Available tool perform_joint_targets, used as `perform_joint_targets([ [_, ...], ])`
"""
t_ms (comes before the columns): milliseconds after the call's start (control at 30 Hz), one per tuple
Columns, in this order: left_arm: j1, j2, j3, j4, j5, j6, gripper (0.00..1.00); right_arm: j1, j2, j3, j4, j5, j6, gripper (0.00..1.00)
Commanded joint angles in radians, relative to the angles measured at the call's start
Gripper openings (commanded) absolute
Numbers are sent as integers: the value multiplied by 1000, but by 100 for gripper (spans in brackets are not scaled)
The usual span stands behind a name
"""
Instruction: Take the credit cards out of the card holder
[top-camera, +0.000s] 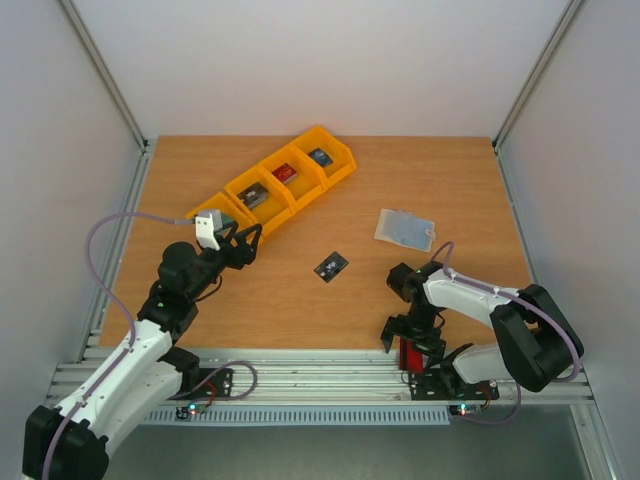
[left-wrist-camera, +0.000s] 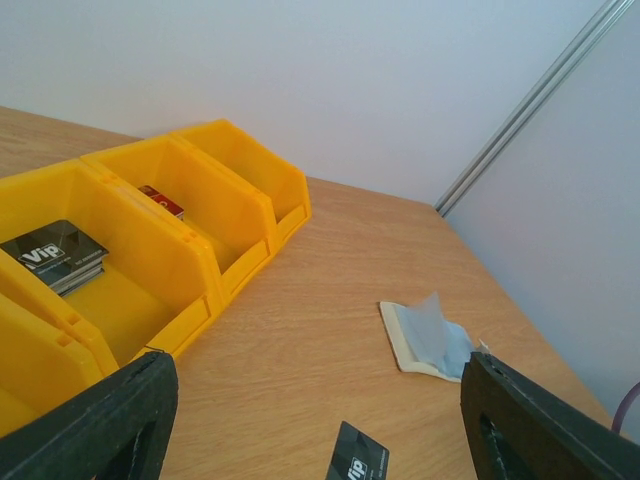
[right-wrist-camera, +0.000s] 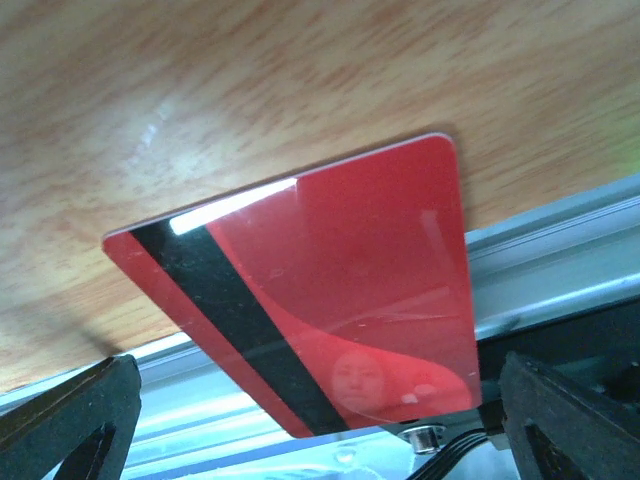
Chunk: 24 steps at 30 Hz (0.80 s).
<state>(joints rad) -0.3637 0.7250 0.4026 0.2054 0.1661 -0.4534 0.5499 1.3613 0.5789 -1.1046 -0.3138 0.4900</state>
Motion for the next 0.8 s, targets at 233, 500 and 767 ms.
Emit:
perform_joint_targets([
  [233, 5, -6, -2, 73, -23, 32, 78, -1, 30, -5, 12, -52, -57, 91],
  [500, 5, 3, 5, 77, -26, 42, 79, -2, 37, -1, 11, -61, -77, 70],
  [767, 4, 4, 4, 76, -26, 44, 79, -2, 40, 1, 8, -67, -92, 56],
])
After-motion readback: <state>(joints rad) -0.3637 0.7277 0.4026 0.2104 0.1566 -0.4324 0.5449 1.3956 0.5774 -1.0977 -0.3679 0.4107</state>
